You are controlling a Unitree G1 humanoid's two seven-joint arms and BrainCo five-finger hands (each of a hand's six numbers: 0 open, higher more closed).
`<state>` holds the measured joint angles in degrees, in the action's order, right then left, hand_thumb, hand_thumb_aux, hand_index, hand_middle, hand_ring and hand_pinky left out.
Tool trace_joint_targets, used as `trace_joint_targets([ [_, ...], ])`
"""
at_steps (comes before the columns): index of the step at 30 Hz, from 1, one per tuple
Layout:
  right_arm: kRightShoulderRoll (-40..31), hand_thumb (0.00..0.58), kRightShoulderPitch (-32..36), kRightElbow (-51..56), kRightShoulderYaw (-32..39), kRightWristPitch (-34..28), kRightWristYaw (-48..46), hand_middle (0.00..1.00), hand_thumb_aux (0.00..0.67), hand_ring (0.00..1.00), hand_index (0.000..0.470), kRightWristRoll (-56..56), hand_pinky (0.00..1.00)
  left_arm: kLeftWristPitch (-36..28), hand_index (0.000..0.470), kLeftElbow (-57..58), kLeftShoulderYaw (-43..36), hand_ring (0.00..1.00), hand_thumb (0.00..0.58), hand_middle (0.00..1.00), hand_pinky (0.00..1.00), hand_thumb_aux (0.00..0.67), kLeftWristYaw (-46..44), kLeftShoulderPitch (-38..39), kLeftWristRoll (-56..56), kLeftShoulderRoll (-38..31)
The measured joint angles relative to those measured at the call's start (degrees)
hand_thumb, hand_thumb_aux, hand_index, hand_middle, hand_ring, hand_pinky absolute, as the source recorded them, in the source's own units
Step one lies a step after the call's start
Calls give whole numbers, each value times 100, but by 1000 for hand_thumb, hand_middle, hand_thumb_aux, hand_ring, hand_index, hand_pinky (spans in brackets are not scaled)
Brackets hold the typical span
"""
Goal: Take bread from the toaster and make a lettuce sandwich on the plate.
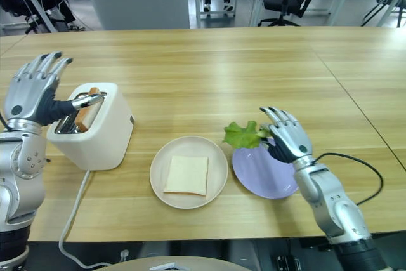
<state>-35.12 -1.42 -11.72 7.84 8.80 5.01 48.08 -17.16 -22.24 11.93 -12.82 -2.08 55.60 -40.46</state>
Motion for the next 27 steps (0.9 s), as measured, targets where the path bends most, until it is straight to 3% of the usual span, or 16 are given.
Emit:
trace_joint_targets([
  [6, 575, 580, 299, -86, 522, 22, -179, 0, 670, 0, 460, 126, 0, -258, 0, 1029, -509, 0, 0, 0, 0, 0, -330, -12, 73, 91],
  [13, 1090, 580, 519, -22, 1239, 84, -289, 0, 670, 0, 460, 423, 0, -310, 0, 1701, -1072, 0, 0, 0, 0, 0, -399, -614, -9, 171],
  [14, 1091, 580, 504, 12, 1313, 107, -300, 0, 670, 0, 460, 477, 0, -310, 14, 1730, -1117, 0, 36, 0, 0, 21, -400, -656, -37, 175],
  [15, 1081, 580, 485, 53, 1365, 124, -302, 0, 670, 0, 460, 515, 0, -310, 88, 1739, -1156, 0, 201, 0, 0, 129, -399, -677, -49, 189],
  [16, 1058, 580, 457, 110, 1419, 140, -304, 0, 670, 0, 460, 527, 0, -310, 215, 1762, -1170, 0, 415, 0, 0, 313, -396, -722, -63, 209],
  [17, 1032, 580, 408, 172, 1478, 162, -310, 0, 670, 0, 460, 557, 0, -313, 287, 1790, -1195, 0, 498, 0, 0, 418, -383, -783, -93, 213],
  [18, 1009, 580, 344, 235, 1532, 188, -322, 0, 670, 0, 460, 611, 0, -312, 316, 1794, -1217, 0, 523, 0, 0, 460, -365, -812, -102, 213],
  [19, 990, 580, 317, 289, 1580, 194, -339, 0, 670, 0, 460, 645, 0, -310, 460, 1797, -1233, 0, 580, 0, 0, 670, -343, -836, -121, 213],
  [21, 939, 580, 273, 366, 1681, 207, -367, 0, 670, 0, 460, 715, 0, -286, 460, 1795, -1277, 0, 580, 0, 0, 670, -266, -929, -166, 235],
  [22, 904, 580, 235, 399, 1721, 221, -388, 0, 670, 0, 460, 747, 0, -286, 460, 1810, -1288, 59, 580, 59, 59, 670, -208, -988, -184, 244],
  [23, 870, 580, 179, 436, 1747, 231, -407, 0, 670, 0, 460, 756, 0, -292, 460, 1838, -1280, 275, 580, 275, 275, 670, -142, -1033, -203, 242],
  [24, 826, 580, 122, 484, 1777, 234, -418, 0, 670, 0, 460, 777, 0, -292, 460, 1842, -1272, 1000, 580, 1000, 1000, 670, -88, -1050, -208, 240],
  [27, 734, 580, 93, 645, 1870, 234, -450, 0, 670, 0, 460, 886, 0, -272, 460, 1858, -1264, 1000, 580, 1000, 1000, 670, 69, -1076, -269, 241],
])
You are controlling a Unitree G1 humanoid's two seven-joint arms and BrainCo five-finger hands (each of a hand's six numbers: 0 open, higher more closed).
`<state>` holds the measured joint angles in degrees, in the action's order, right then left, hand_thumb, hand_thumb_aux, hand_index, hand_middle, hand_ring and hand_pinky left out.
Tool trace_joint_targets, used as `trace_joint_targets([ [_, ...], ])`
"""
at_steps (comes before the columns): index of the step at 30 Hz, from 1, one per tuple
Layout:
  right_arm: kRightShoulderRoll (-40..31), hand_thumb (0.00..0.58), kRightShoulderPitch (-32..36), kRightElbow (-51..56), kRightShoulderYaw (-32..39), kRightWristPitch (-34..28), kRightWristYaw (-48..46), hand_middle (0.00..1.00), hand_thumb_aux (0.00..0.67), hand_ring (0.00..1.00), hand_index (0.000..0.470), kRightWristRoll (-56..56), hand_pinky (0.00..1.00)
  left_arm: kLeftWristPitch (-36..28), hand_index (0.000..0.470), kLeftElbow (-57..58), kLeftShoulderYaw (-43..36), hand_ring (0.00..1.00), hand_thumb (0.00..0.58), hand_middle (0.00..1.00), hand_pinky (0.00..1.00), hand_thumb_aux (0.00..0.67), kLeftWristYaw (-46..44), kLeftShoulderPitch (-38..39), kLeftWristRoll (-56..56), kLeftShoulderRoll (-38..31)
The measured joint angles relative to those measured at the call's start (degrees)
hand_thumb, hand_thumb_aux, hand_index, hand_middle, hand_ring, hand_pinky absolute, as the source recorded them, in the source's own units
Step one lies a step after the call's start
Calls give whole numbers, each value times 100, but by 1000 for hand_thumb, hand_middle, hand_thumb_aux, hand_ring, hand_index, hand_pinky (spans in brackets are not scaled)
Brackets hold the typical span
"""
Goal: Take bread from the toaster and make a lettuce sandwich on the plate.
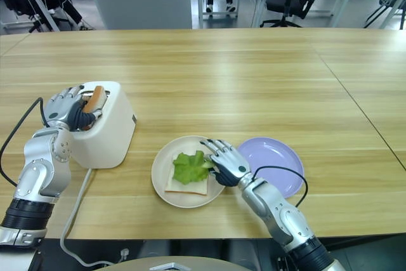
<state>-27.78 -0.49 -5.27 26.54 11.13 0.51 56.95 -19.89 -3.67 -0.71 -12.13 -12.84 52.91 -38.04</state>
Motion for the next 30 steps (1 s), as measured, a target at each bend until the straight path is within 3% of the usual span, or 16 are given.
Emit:
trace_joint_targets([
  [27, 342, 580, 467, 616, 322, -79, 401, 0, 670, 0, 460, 357, 0, 434, 460, -1106, 177, 1000, 580, 1000, 1000, 670, 541, -266, -469, 157],
  [28, 314, 572, 467, 636, 322, -93, 392, 0, 594, 0, 408, 356, 0, 449, 460, -1148, 177, 1000, 580, 1000, 1000, 670, 527, -199, -490, 160],
  [29, 283, 572, 463, 646, 322, -108, 380, 0, 594, 0, 408, 355, 0, 458, 460, -1191, 177, 1000, 580, 1000, 1000, 670, 511, -152, -497, 166],
  [30, 252, 436, 458, 648, 318, -124, 350, 0, 336, 0, 231, 350, 0, 466, 460, -1237, 177, 1000, 580, 1000, 1000, 670, 489, -115, -506, 167],
])
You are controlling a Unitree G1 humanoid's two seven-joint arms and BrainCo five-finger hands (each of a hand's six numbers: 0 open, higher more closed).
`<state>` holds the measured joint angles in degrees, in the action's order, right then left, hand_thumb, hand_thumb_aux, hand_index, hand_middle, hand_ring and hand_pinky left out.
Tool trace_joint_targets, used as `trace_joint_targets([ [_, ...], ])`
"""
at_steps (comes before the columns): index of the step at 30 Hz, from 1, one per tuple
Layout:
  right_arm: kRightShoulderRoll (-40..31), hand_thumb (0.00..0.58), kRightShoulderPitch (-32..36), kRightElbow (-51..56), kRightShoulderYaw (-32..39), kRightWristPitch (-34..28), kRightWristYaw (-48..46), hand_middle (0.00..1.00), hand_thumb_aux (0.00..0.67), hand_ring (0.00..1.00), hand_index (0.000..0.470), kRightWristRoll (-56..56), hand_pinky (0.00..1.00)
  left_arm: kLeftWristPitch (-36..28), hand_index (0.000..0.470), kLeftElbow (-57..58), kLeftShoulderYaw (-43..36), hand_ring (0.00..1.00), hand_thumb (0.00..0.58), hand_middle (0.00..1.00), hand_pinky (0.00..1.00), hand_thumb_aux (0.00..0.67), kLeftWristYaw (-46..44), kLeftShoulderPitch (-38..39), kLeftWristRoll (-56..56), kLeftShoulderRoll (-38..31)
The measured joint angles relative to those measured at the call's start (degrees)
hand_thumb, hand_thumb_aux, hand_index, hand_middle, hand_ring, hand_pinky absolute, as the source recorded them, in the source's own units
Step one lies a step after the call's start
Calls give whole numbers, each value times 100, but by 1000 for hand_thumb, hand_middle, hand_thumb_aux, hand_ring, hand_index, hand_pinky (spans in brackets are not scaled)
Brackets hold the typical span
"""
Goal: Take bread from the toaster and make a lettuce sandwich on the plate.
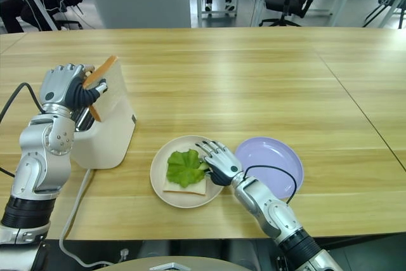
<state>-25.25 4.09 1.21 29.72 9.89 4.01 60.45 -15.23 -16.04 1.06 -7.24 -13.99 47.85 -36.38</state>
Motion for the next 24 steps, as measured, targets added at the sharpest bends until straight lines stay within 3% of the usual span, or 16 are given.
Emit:
trace_joint_targets([
  [1, -29, 179, -9, 1, -7, -18, -45, 0, 113, 0, 78, -20, 0, 5, 460, -45, 1, 1000, 580, 1000, 1000, 670, -21, 37, -23, 0],
  [2, -52, 179, -26, 0, -16, -27, -97, 0, 113, 0, 78, -53, 0, 5, 460, -105, 11, 1000, 580, 1000, 1000, 670, -52, 88, -41, -1],
  [3, -90, 0, -56, 0, -20, -35, -156, 0, 0, 0, 0, -71, 0, 5, 460, -185, 21, 1000, 580, 1000, 1000, 670, -85, 144, -56, 0],
  [15, -494, 0, -449, -568, -439, -59, -614, 0, 0, 0, 0, -558, 0, 77, 460, -1258, 414, 1000, 580, 1000, 1000, 670, -592, 324, -519, -5],
  [19, -634, 0, -620, -818, -753, -21, -643, 0, 0, 0, 0, -827, 0, 2, 460, -1732, 496, 1000, 580, 1000, 1000, 670, -1035, 318, -1348, 381],
  [24, -761, 0, -883, -1000, -1614, 587, -577, 0, 0, 0, 0, -2217, 0, -90, 460, -2145, 295, 1000, 580, 1000, 1000, 670, -2188, 334, -2937, 508],
])
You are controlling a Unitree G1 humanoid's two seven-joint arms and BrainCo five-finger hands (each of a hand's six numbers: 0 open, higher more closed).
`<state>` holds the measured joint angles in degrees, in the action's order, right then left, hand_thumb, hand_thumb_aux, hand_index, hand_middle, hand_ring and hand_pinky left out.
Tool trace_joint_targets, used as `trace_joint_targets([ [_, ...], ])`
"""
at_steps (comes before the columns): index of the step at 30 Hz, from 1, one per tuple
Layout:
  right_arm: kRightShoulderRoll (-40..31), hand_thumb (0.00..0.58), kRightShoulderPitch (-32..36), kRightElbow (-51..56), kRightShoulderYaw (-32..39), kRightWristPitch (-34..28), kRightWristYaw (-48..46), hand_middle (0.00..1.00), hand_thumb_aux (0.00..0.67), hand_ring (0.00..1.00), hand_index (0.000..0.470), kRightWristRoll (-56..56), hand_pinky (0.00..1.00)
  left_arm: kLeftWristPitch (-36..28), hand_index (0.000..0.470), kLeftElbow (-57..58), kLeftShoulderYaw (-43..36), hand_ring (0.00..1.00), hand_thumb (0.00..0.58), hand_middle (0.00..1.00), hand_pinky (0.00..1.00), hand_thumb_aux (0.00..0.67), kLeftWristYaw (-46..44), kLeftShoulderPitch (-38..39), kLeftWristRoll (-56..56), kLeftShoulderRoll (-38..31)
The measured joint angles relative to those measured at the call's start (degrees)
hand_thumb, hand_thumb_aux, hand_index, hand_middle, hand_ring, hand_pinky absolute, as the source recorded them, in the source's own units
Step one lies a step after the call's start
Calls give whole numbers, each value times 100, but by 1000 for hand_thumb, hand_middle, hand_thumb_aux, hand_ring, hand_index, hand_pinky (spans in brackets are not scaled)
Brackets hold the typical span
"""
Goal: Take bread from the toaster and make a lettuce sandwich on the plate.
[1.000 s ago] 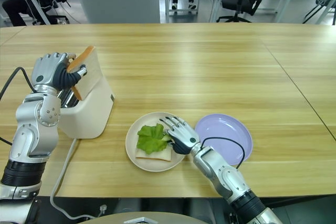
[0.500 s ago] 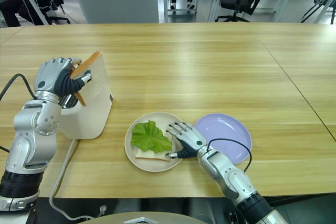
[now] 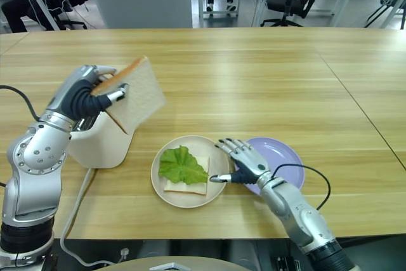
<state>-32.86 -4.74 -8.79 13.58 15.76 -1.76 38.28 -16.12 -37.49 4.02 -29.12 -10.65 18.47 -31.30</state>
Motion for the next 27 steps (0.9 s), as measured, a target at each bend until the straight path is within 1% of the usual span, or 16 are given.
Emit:
trace_joint_targets([
  [2, -63, 0, -113, -66, -387, 385, -37, 0, 0, 0, 0, -824, 0, 114, 460, 103, -311, 1000, 580, 1000, 1000, 670, -518, 36, -583, -27],
  [5, -320, 0, -333, -236, -781, 1088, -321, 0, 0, 0, 0, -1881, 0, 274, 460, 901, -710, 1000, 580, 1000, 1000, 670, -1119, -41, -1206, -28],
  [8, -573, 0, -525, -301, -936, 1548, -649, 0, 0, 0, 0, -2424, 0, 480, 460, 1738, -1019, 1000, 580, 1000, 1000, 670, -1569, -250, -1576, -2],
  [12, -808, 0, -734, -505, -889, 1989, -1198, 0, 0, 0, 0, -2879, 0, 913, 460, 2670, -1523, 1000, 580, 1000, 1000, 670, -2120, -580, -1777, 61],
  [14, -822, 0, -771, -622, -833, 2072, -1422, 0, 0, 0, 0, -3033, 0, 1151, 460, 3090, -1753, 1000, 580, 1000, 1000, 670, -2265, -715, -1796, 157],
  [16, -875, 0, -854, -768, -602, 2116, -1735, 0, 0, 0, 0, -3120, 0, 1496, 460, 3777, -1975, 1000, 580, 1000, 1000, 670, -2358, -1052, -1737, 310],
  [18, -864, 0, -907, -887, -322, 2121, -2008, 0, 0, 0, 0, -3128, 0, 1781, 460, 4366, -2086, 1000, 580, 1000, 1000, 670, -2385, -1347, -1698, 431],
  [22, -776, 0, -883, -940, -20, 2073, -2360, 0, 0, 0, 0, -3115, 0, 2269, 460, 5243, -2220, 1000, 580, 1000, 1000, 670, -2405, -1762, -1579, 593],
  [27, -577, 0, -782, -923, 276, 1967, -2612, 0, 0, 0, 0, -2993, 0, 2831, 460, 6020, -2447, 1000, 580, 1000, 1000, 670, -2320, -1937, -1210, 652],
])
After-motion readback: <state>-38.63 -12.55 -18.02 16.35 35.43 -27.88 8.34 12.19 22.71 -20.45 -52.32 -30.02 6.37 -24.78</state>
